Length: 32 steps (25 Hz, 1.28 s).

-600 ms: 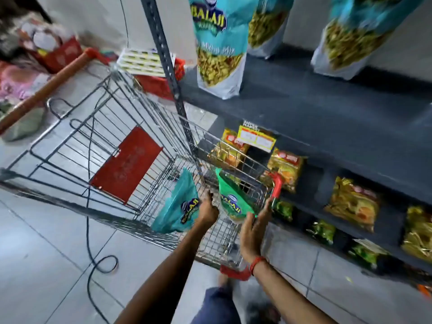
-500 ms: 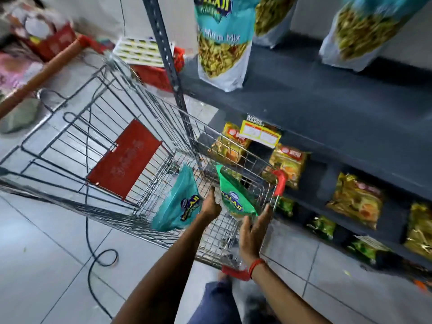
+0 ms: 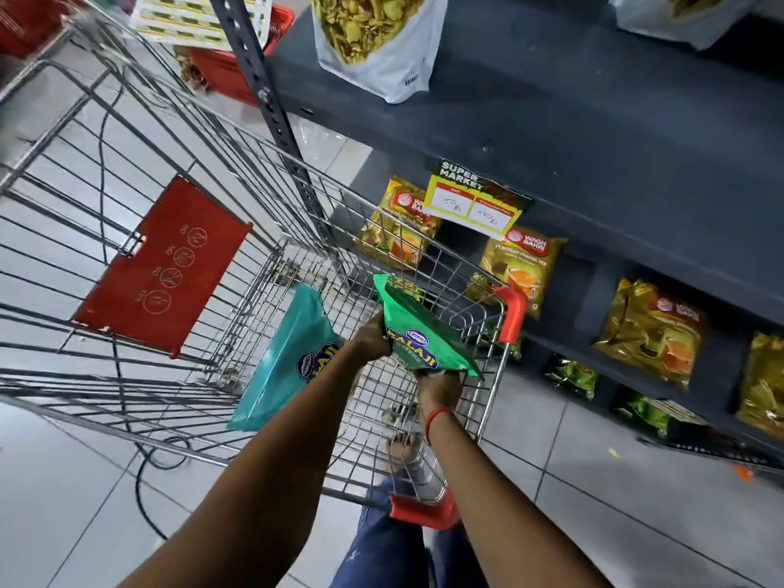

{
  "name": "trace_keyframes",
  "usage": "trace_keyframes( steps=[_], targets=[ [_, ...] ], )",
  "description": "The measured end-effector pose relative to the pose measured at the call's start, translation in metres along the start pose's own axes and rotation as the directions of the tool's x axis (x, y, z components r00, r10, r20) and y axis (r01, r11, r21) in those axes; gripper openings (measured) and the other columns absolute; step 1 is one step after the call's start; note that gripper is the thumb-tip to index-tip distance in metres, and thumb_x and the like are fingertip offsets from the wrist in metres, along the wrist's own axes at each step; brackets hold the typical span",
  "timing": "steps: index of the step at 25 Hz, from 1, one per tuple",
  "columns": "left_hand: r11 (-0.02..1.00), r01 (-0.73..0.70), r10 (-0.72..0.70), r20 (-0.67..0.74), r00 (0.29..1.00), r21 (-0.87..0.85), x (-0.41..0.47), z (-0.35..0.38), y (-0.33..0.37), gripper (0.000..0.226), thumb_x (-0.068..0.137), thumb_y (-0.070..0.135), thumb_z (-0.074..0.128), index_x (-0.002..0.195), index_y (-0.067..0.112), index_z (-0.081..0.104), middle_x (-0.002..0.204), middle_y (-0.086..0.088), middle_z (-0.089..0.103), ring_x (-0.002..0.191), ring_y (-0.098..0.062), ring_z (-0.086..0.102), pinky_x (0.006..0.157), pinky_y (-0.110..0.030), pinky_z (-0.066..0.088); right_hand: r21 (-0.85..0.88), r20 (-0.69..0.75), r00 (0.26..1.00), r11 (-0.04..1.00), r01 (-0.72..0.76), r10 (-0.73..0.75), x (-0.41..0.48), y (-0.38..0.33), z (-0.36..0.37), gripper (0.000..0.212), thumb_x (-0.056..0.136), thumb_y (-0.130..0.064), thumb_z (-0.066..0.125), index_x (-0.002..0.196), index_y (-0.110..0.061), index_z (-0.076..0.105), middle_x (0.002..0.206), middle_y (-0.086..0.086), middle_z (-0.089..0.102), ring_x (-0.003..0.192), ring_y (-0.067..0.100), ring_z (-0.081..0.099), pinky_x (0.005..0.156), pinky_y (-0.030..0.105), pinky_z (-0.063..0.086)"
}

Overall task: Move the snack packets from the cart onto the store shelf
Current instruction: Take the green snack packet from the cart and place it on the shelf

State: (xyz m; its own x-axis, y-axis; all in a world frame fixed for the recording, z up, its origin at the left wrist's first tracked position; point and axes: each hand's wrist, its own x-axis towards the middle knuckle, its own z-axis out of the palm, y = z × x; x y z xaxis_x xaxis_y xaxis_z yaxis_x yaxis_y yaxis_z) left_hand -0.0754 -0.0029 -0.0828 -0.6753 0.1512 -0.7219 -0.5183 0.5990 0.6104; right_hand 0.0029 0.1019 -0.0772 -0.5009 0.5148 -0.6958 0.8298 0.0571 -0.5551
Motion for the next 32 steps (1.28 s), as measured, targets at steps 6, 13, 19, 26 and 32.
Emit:
trace_keyframes(
  steps=[6, 13, 19, 26, 32],
  targets=[
    [0.988, -0.145, 0.141, -0.066, 0.988, -0.048, -0.049, -0.018, 0.02, 0.056, 0.073, -0.016, 0.059, 0.124, -0.001, 0.042, 0.124, -0.024, 0.056, 0.117, -0.035, 0.053, 0.095, -0.031, 0.045, 0.025, 0.01, 0.975, 0.975, 0.222, -0.223, -0.025, -0.022, -0.028, 0.03, 0.074, 0.0, 0.071, 0.102, 0.007, 0.063, 0.11, 0.023, 0.068, 0.103, 0.033, 0.064, 0.085, 0.04, 0.053],
    [0.824, -0.566, 0.548, -0.197, 0.813, -0.045, -0.17, -0.046, 0.1, 0.05, 0.08, 0.001, 0.064, 0.125, 0.006, 0.044, 0.117, -0.003, 0.06, 0.106, 0.0, 0.056, 0.094, -0.017, 0.046, 0.292, 0.097, 0.76, 0.749, 0.595, -0.642, -0.078, -0.081, -0.154, 0.026, 0.069, -0.017, 0.078, 0.087, -0.018, 0.06, 0.099, 0.011, 0.063, 0.088, 0.024, 0.06, 0.076, 0.028, 0.052],
    [0.688, -0.726, 0.707, -0.229, 0.669, 0.001, -0.206, 0.002, 0.203, 0.039, 0.082, 0.011, 0.065, 0.117, 0.015, 0.048, 0.12, -0.005, 0.061, 0.11, -0.009, 0.056, 0.088, -0.02, 0.047, 0.463, -0.09, 0.606, 0.505, 0.728, -0.791, -0.074, -0.109, -0.266, 0.03, 0.067, -0.04, 0.076, 0.093, -0.03, 0.064, 0.109, 0.013, 0.066, 0.104, 0.025, 0.061, 0.087, 0.034, 0.05],
    [0.591, -0.803, 0.792, -0.135, 0.595, -0.077, -0.181, 0.132, 0.317, 0.031, 0.067, 0.04, 0.07, 0.09, 0.031, 0.05, 0.104, -0.018, 0.066, 0.094, -0.027, 0.062, 0.091, -0.054, 0.05, 0.53, -0.19, 0.602, 0.435, 0.728, -0.776, -0.02, -0.109, -0.427, 0.022, 0.08, -0.009, 0.067, 0.098, -0.023, 0.065, 0.089, -0.015, 0.072, 0.086, 0.001, 0.065, 0.074, 0.016, 0.052],
    [0.616, -0.781, 0.773, -0.115, 0.624, -0.101, -0.152, 0.219, 0.404, 0.043, 0.071, 0.031, 0.07, 0.105, 0.02, 0.044, 0.117, -0.016, 0.063, 0.11, -0.032, 0.06, 0.097, -0.055, 0.047, 0.553, -0.228, 0.595, 0.4, 0.731, -0.771, 0.039, -0.115, -0.528, 0.025, 0.081, -0.01, 0.066, 0.103, -0.021, 0.064, 0.095, -0.013, 0.074, 0.095, 0.006, 0.065, 0.08, 0.018, 0.053]
  ],
)
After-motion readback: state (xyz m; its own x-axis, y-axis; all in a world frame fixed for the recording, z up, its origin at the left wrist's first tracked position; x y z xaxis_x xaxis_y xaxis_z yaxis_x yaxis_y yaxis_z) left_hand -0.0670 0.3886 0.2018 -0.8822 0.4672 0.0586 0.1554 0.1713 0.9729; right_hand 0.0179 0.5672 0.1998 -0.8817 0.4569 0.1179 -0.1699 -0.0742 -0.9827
